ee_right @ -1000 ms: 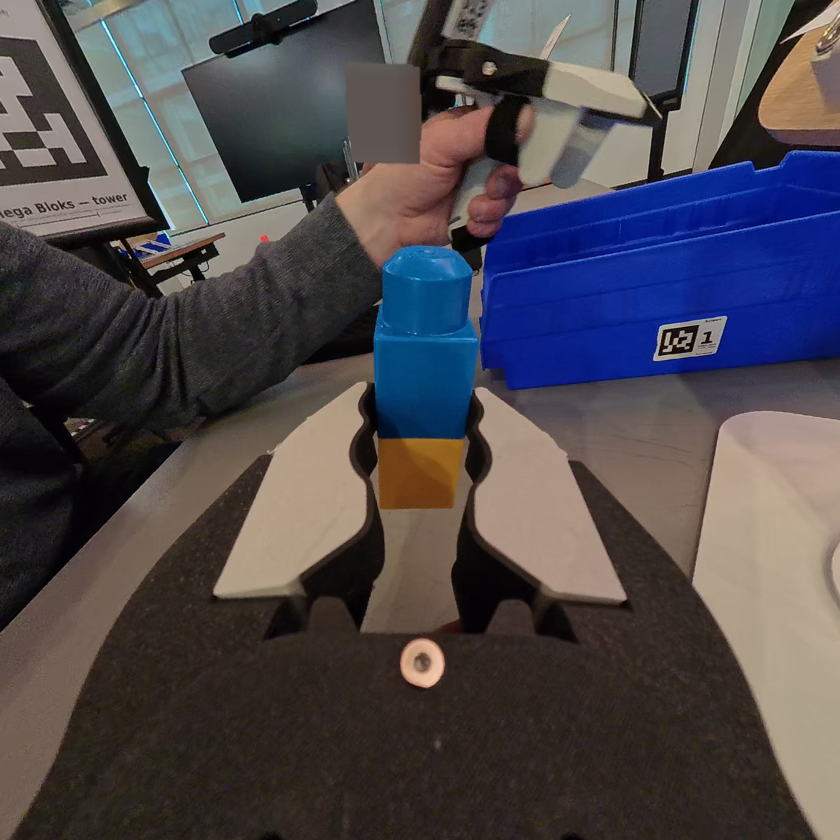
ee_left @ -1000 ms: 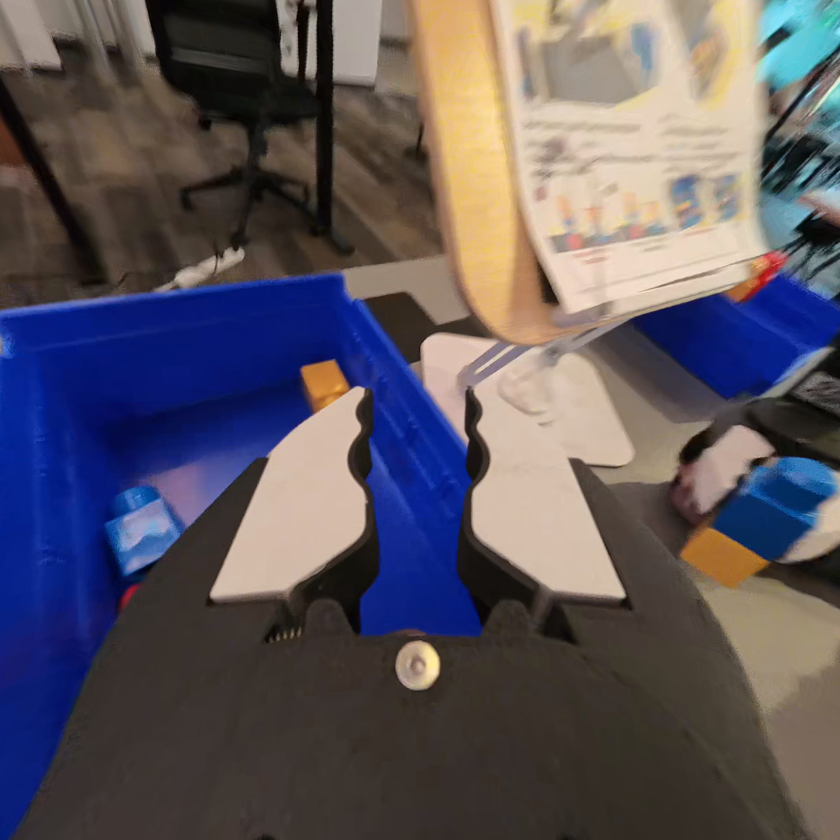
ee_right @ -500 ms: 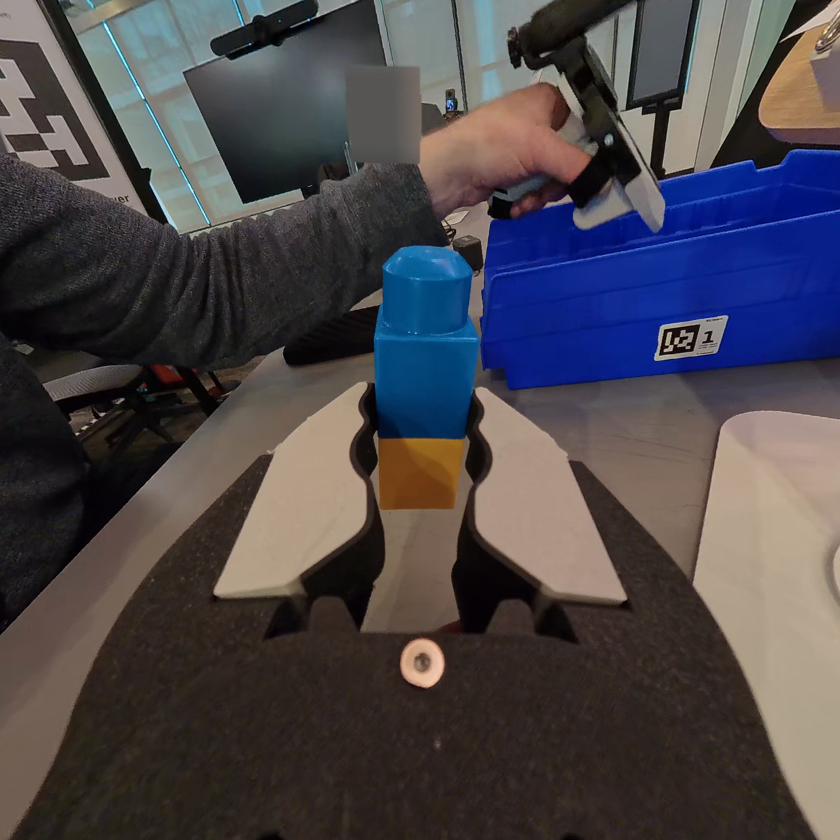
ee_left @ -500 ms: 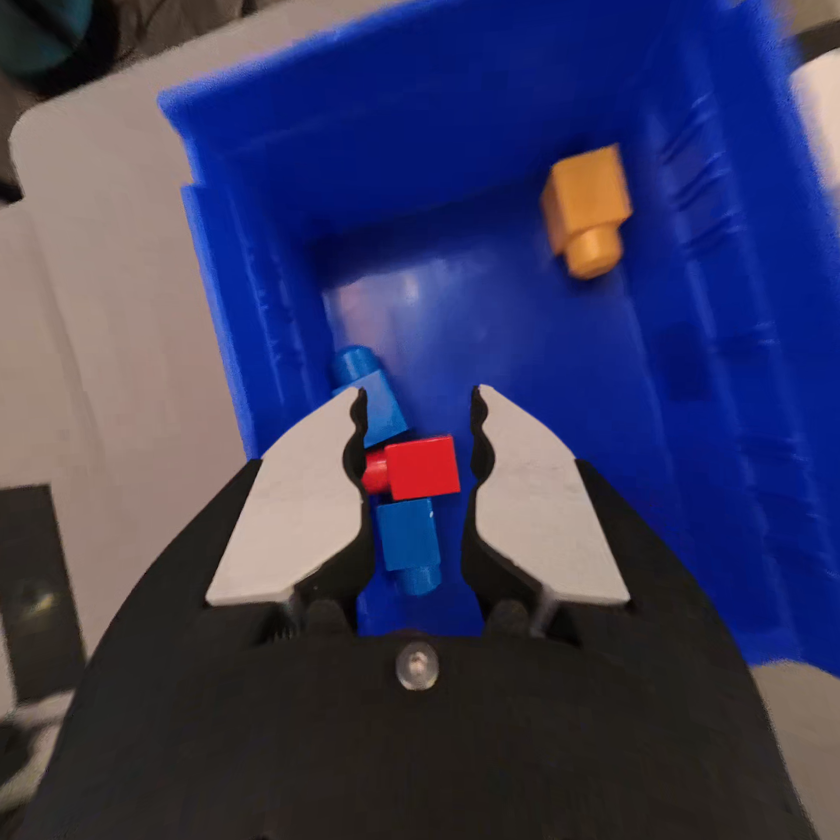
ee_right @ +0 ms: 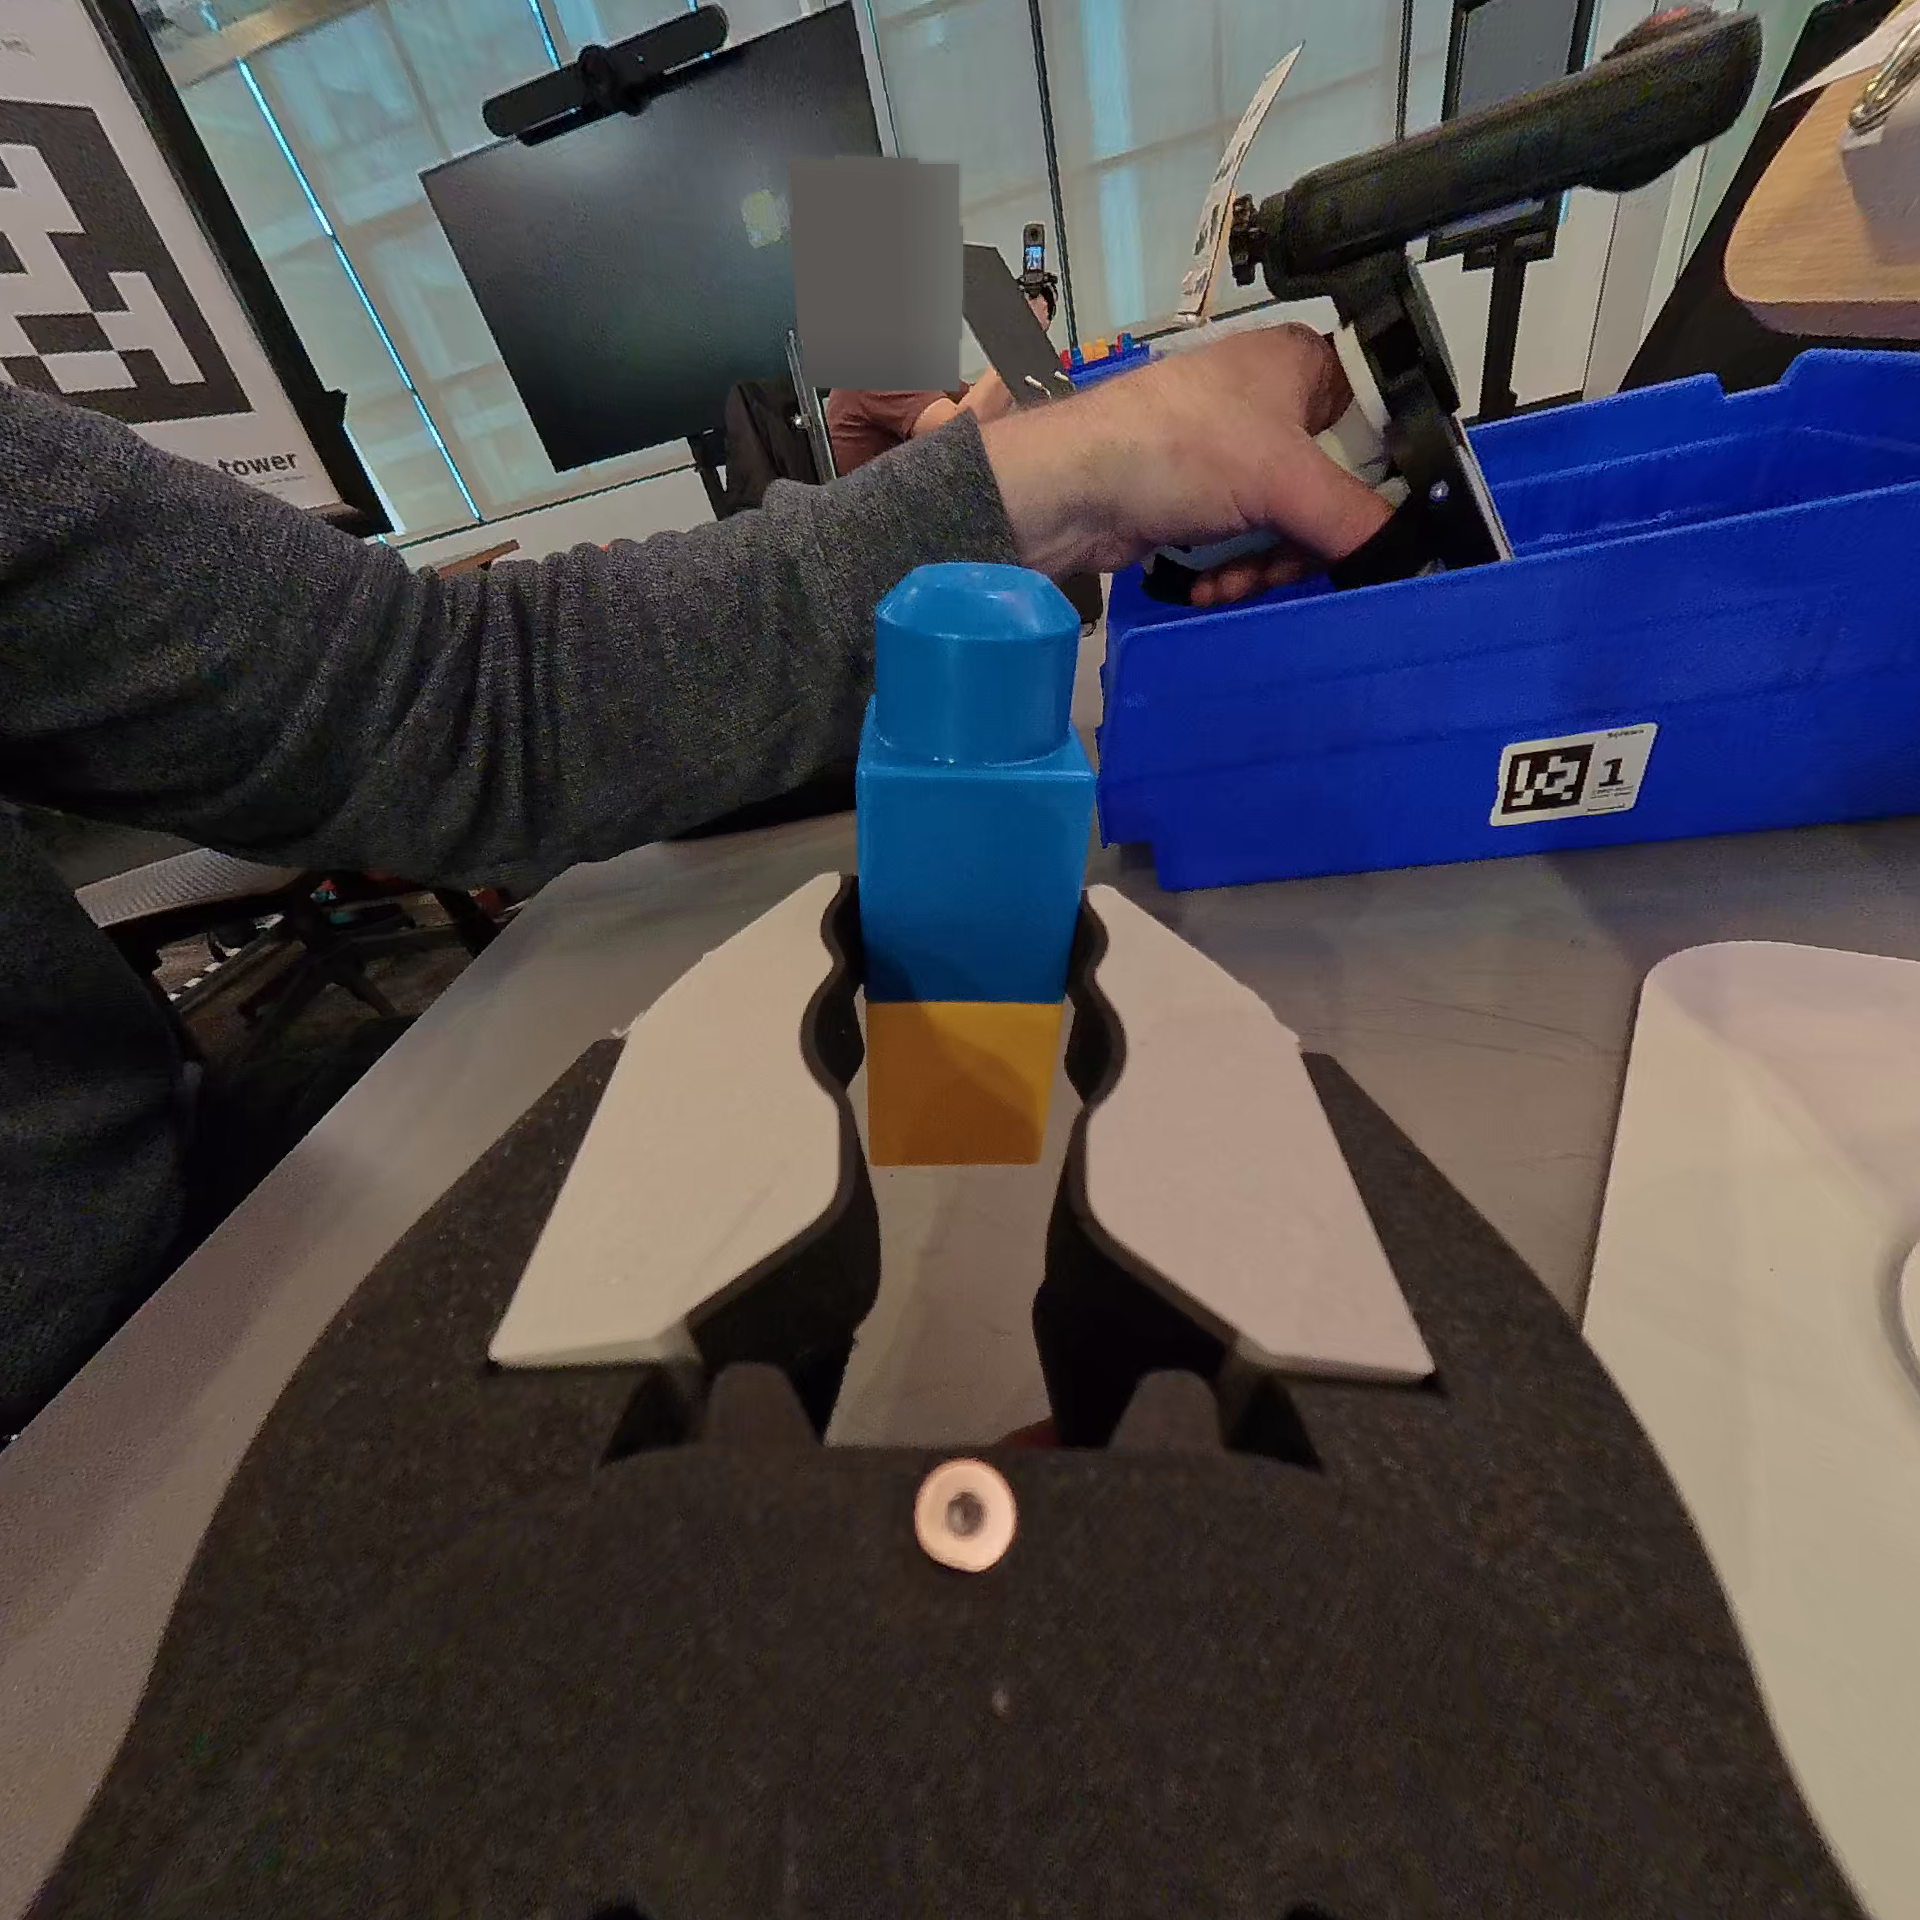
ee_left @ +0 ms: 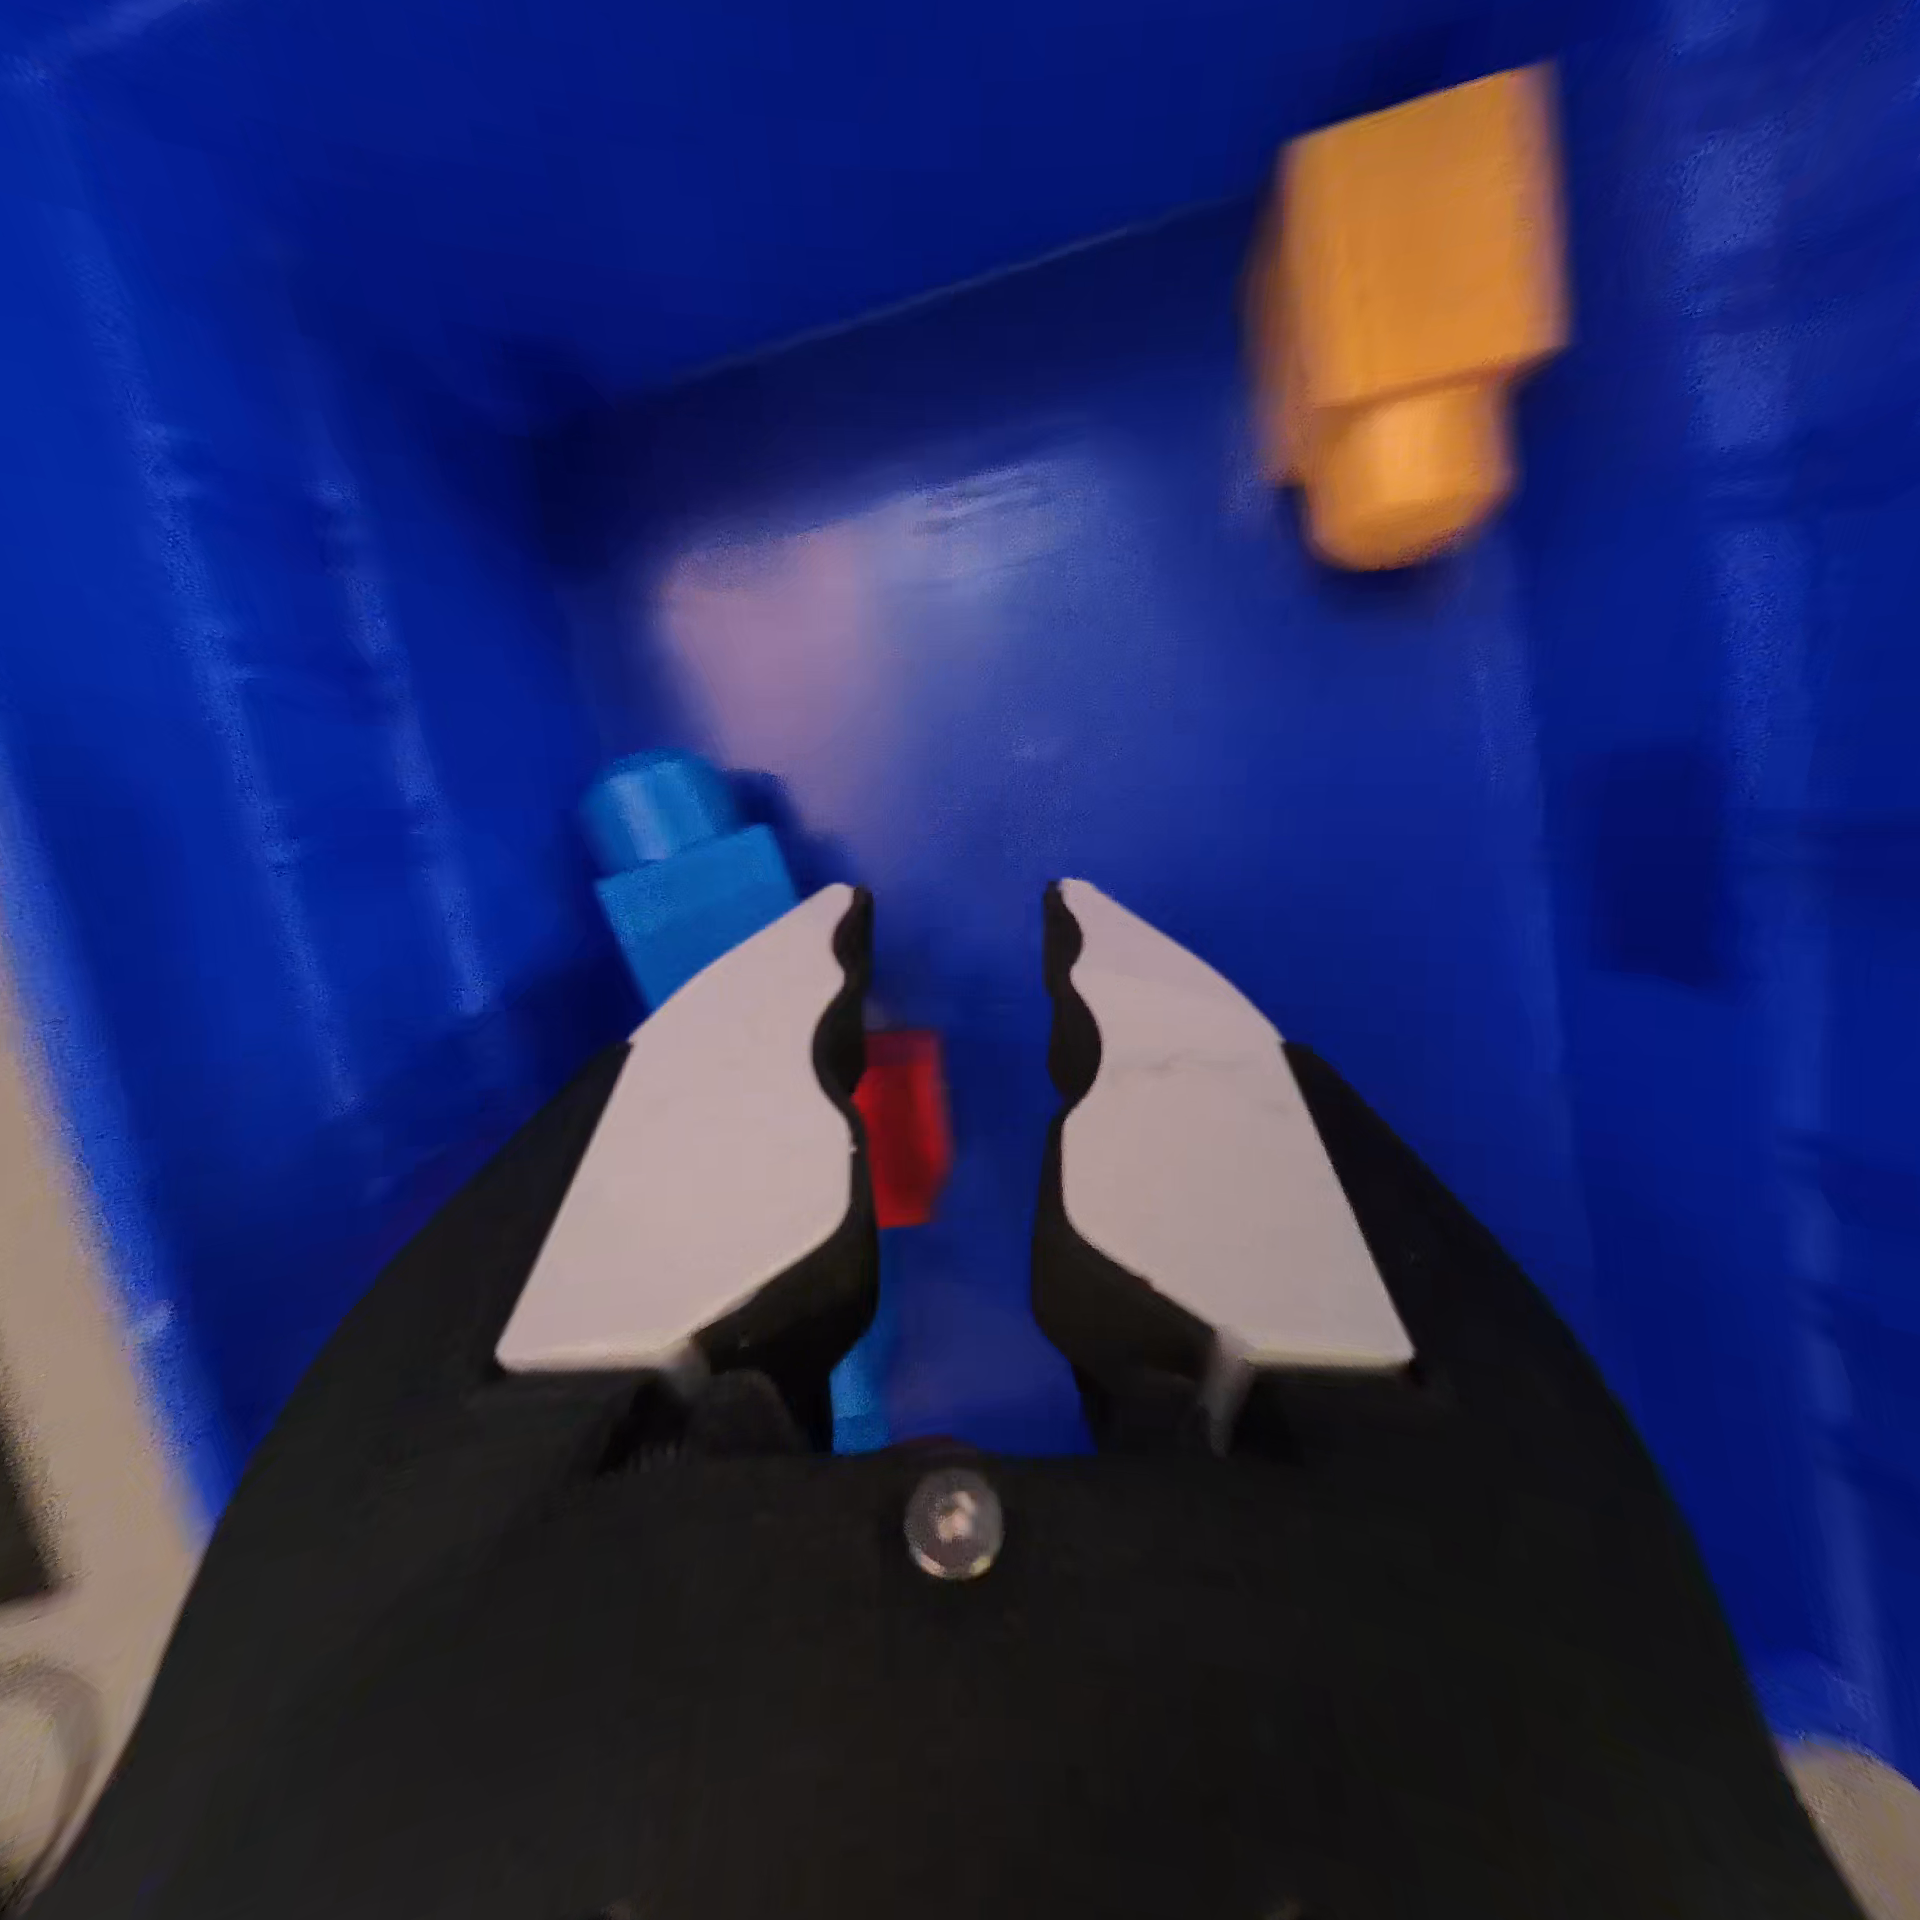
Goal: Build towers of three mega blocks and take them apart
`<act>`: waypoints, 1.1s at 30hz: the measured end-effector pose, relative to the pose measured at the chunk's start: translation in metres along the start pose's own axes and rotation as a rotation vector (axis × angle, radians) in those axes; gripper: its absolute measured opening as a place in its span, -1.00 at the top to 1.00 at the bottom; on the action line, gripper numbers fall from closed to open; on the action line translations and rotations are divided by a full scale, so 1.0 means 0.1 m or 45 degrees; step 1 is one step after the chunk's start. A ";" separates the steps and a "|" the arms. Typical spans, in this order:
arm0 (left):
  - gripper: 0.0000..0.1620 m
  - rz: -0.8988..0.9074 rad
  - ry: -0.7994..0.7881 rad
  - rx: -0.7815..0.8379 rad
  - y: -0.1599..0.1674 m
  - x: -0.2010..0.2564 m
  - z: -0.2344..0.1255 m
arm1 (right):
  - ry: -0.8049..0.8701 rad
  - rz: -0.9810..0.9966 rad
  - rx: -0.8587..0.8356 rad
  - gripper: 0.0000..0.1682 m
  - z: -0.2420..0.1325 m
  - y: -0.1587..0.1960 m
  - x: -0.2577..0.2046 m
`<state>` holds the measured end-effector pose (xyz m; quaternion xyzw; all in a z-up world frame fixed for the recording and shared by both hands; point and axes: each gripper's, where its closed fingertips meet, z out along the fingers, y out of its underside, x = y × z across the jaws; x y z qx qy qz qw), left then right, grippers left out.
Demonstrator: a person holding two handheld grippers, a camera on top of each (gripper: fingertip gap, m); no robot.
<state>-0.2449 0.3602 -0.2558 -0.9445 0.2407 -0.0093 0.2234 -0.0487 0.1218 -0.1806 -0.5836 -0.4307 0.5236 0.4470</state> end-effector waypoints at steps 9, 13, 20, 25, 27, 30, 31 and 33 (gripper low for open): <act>0.15 -0.004 -0.048 -0.044 0.01 -0.20 -0.11 | 0.000 -0.004 -0.008 0.57 0.01 0.01 0.00; -0.03 -0.042 -0.011 -0.143 0.08 -0.16 0.07 | -0.001 -0.003 -0.008 0.57 0.01 0.01 0.00; 0.39 -0.116 0.036 -0.232 0.08 -0.17 0.27 | -0.001 -0.002 -0.007 0.57 0.01 0.01 0.00; 0.51 -0.068 -0.016 -0.115 -0.01 -0.24 0.18 | 0.002 -0.008 -0.018 0.57 0.02 0.02 0.00; 0.52 -0.052 0.061 0.062 -0.14 -0.13 -0.02 | 0.003 -0.008 -0.025 0.57 0.02 0.02 0.00; 0.52 -0.103 0.361 0.457 -0.39 0.24 -0.58 | 0.005 -0.001 -0.026 0.57 0.02 0.03 0.01; 0.53 -0.104 0.497 0.627 -0.48 0.41 -0.84 | 0.006 0.000 -0.029 0.57 0.02 0.03 0.01; 0.53 -0.113 0.761 0.854 -0.53 0.74 -1.30 | 0.005 -0.002 -0.035 0.57 0.03 0.03 0.00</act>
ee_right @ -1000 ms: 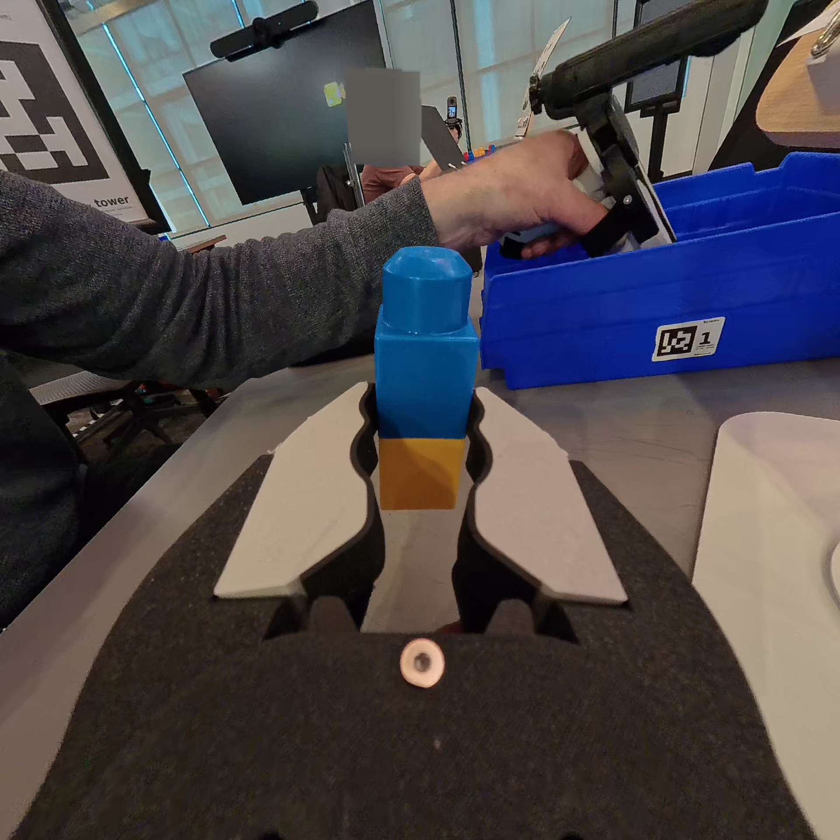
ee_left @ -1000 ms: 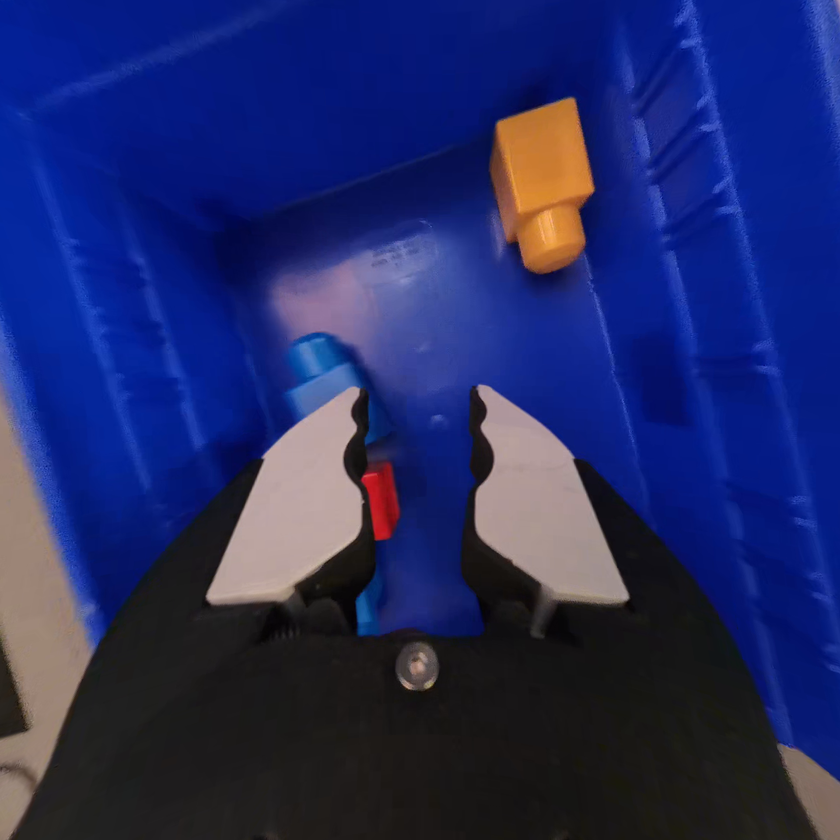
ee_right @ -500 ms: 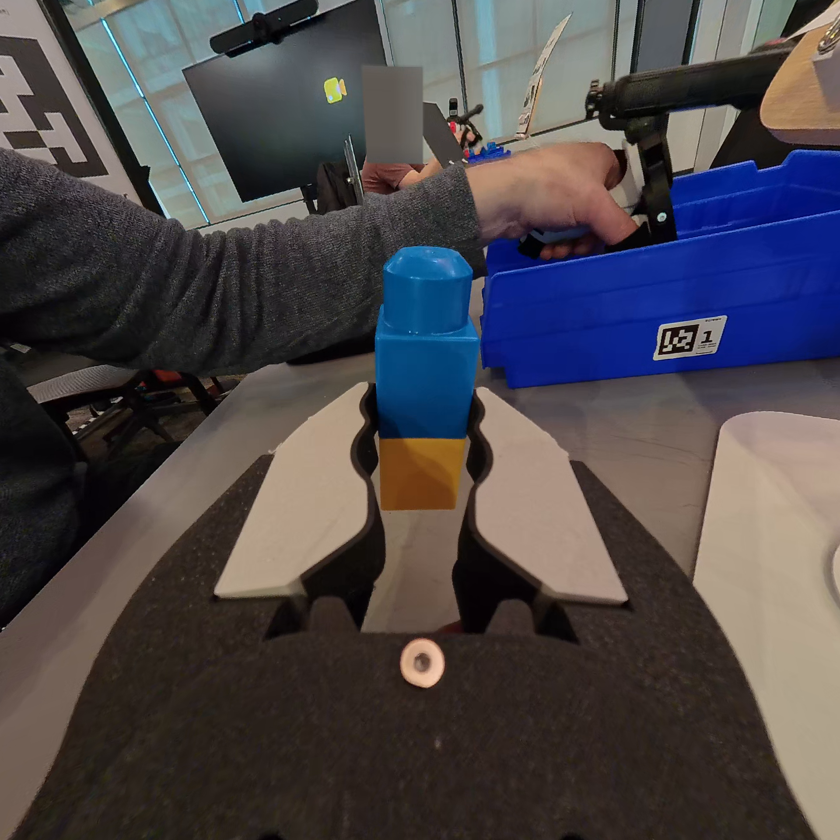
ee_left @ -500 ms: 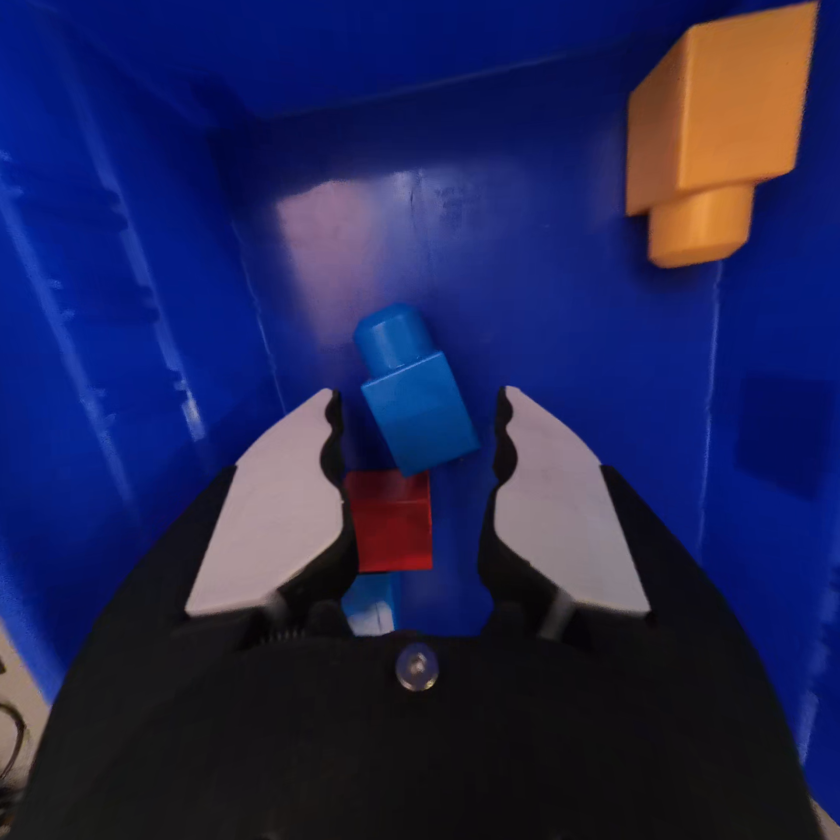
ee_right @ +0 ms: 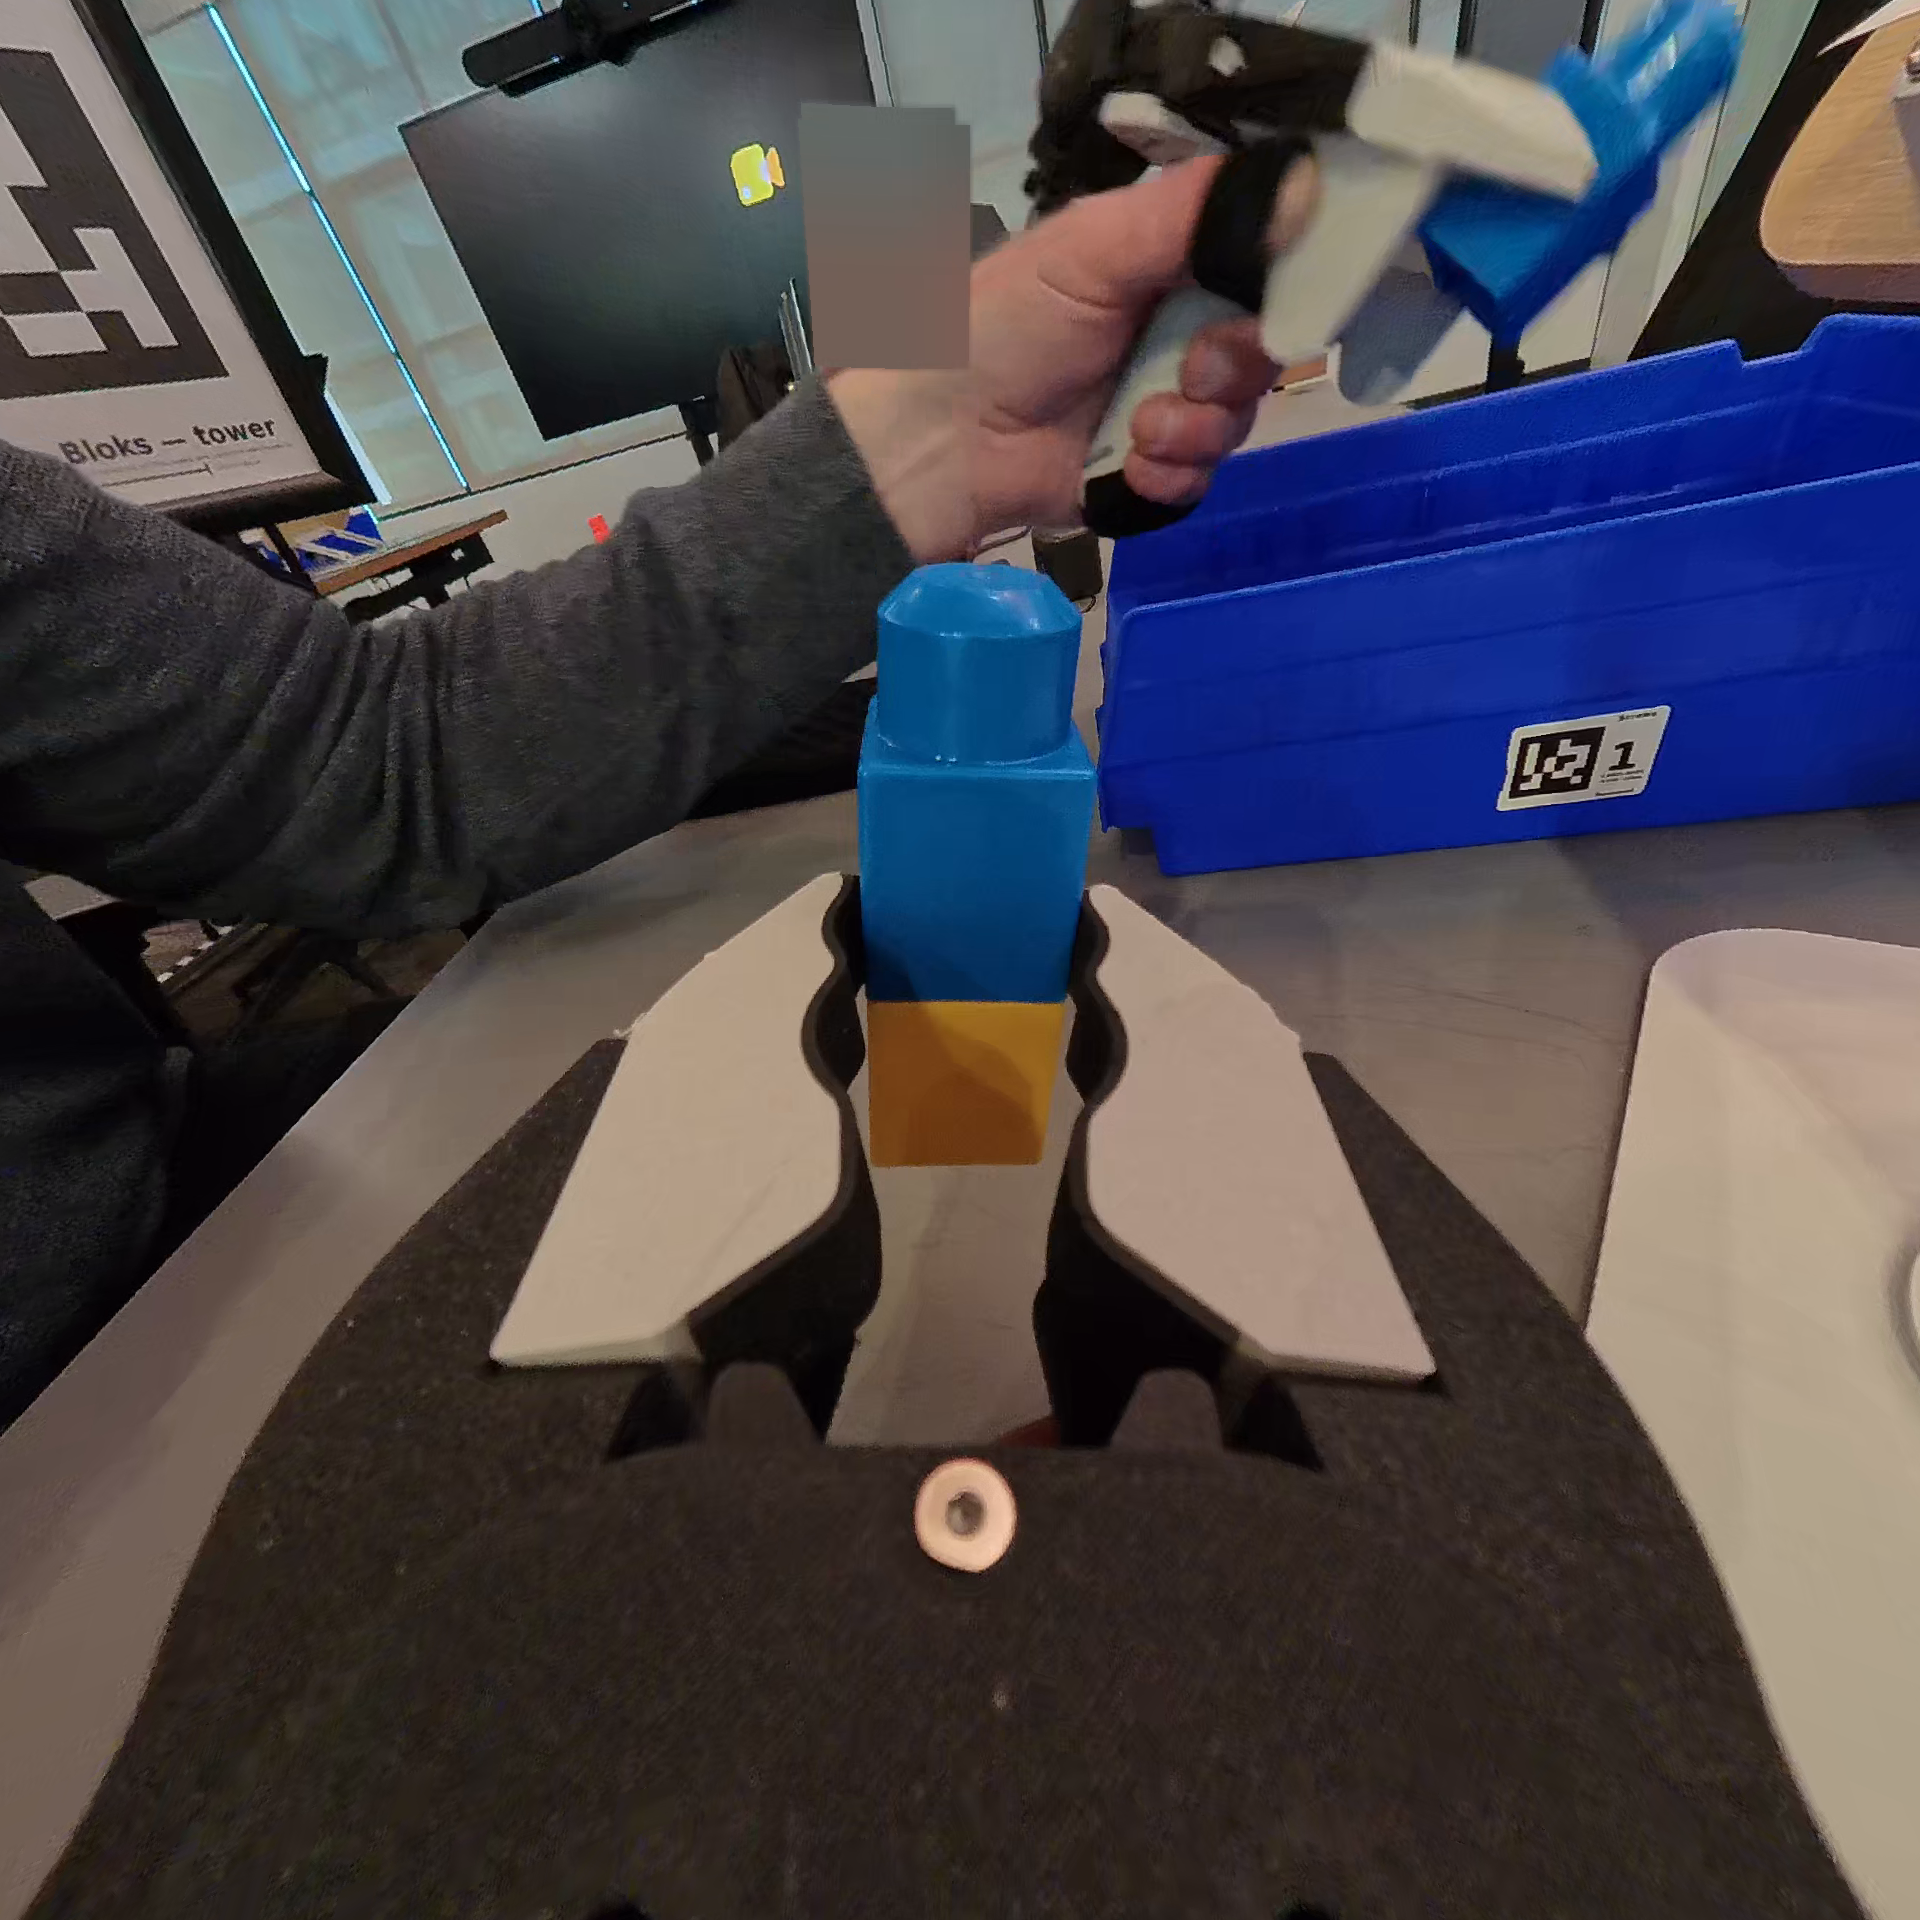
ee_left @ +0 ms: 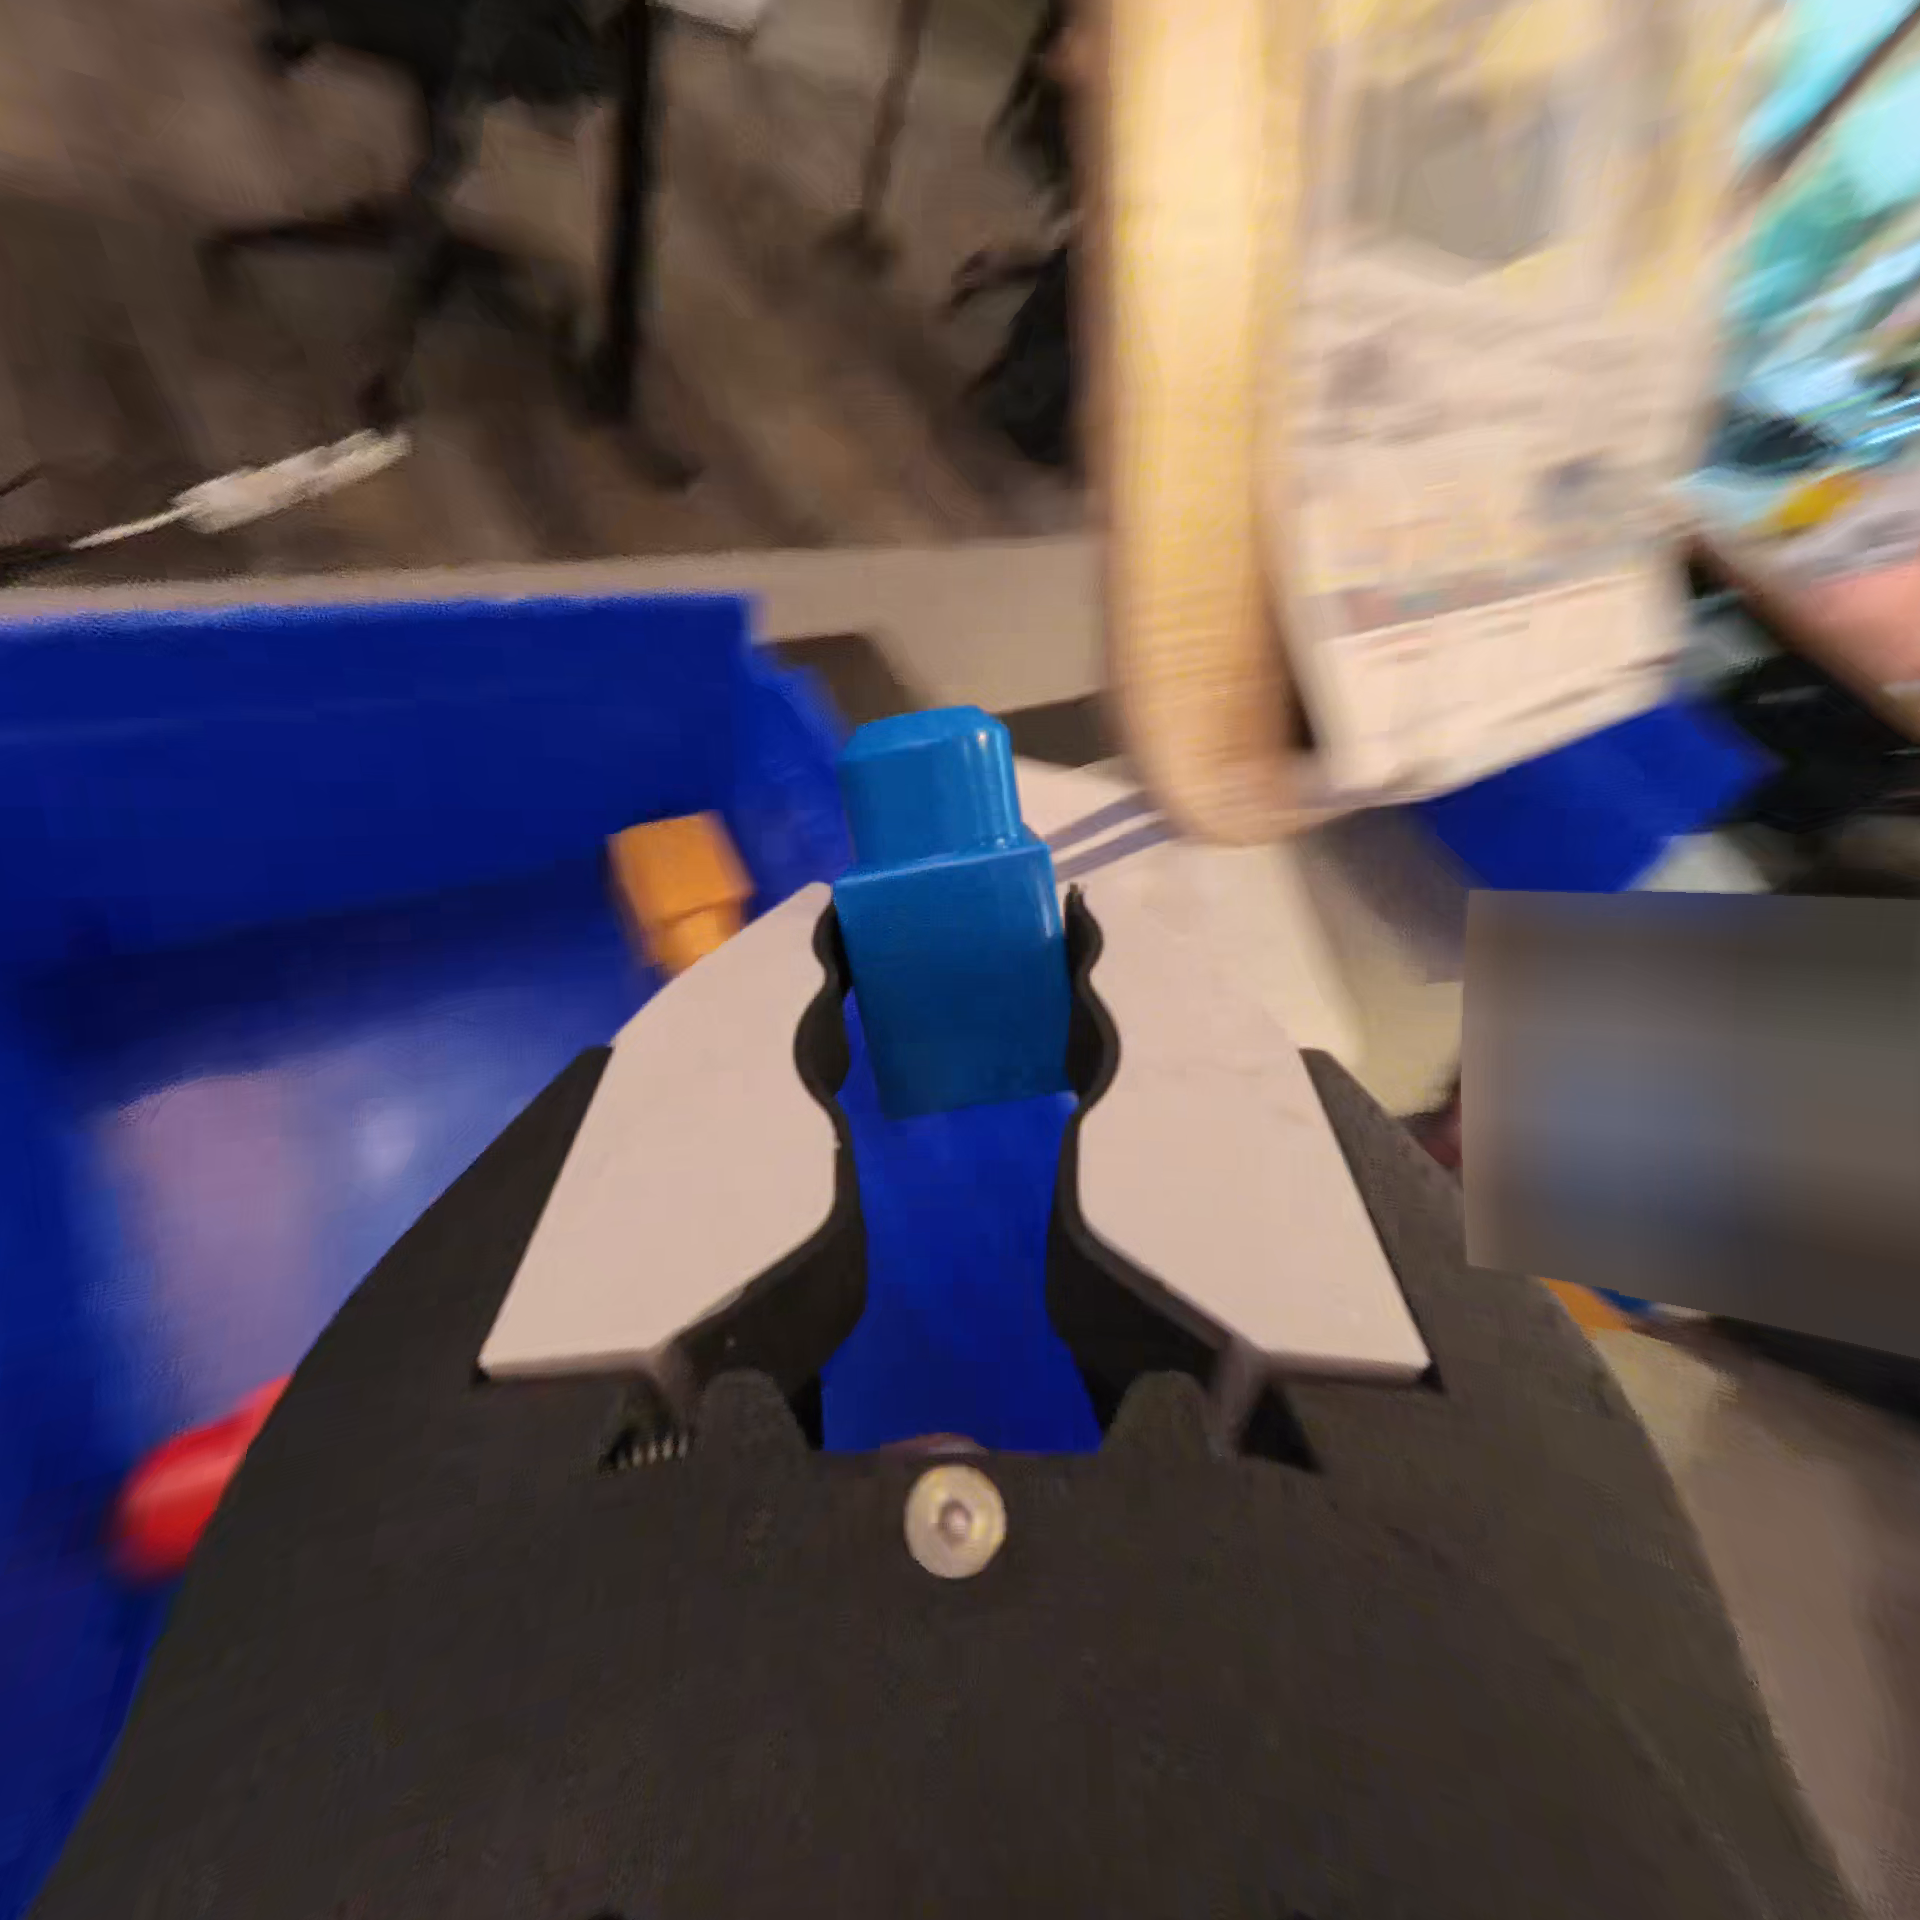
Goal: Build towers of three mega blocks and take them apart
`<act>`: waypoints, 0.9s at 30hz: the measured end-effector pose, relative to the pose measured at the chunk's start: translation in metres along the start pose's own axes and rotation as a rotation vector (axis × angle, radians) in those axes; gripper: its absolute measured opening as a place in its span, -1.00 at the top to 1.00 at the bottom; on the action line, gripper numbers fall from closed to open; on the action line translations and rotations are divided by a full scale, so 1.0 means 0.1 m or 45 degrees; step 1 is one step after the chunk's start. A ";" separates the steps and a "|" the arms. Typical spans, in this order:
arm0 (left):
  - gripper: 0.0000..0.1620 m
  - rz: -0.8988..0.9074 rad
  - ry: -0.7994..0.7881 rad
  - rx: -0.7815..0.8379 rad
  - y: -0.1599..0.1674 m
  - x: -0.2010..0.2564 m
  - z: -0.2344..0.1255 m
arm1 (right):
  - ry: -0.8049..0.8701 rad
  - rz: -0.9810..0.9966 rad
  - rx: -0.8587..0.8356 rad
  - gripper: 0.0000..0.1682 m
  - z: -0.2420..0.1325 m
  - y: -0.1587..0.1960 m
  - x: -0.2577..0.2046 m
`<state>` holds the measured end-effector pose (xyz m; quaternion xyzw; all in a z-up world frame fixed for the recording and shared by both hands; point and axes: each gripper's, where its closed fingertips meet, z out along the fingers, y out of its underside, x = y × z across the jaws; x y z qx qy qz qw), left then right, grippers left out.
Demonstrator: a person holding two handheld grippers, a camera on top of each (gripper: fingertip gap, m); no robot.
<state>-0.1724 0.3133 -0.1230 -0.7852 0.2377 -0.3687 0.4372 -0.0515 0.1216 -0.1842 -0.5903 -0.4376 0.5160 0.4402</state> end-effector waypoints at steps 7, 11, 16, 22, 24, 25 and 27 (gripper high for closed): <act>0.54 0.164 0.566 0.372 0.10 1.49 -0.02 | -0.004 0.005 0.006 0.57 -0.01 -0.01 0.00; 0.54 0.144 0.719 0.389 0.38 1.89 0.19 | -0.009 0.012 0.011 0.57 -0.01 -0.01 0.00; 0.54 0.123 0.825 0.430 0.54 2.06 0.27 | -0.013 0.031 0.022 0.57 -0.02 -0.02 0.01; 0.54 0.135 0.862 0.420 0.63 2.13 0.33 | -0.014 0.031 0.017 0.57 -0.02 -0.02 0.01; 0.54 0.133 0.887 0.400 0.68 2.16 0.36 | -0.016 0.039 0.025 0.57 -0.02 -0.02 0.02; 0.54 0.144 0.877 0.392 0.70 2.17 0.38 | -0.016 0.050 0.037 0.57 -0.03 -0.04 0.02; 0.54 0.151 0.864 0.404 0.71 2.16 0.40 | -0.018 0.065 0.055 0.57 -0.05 -0.05 0.04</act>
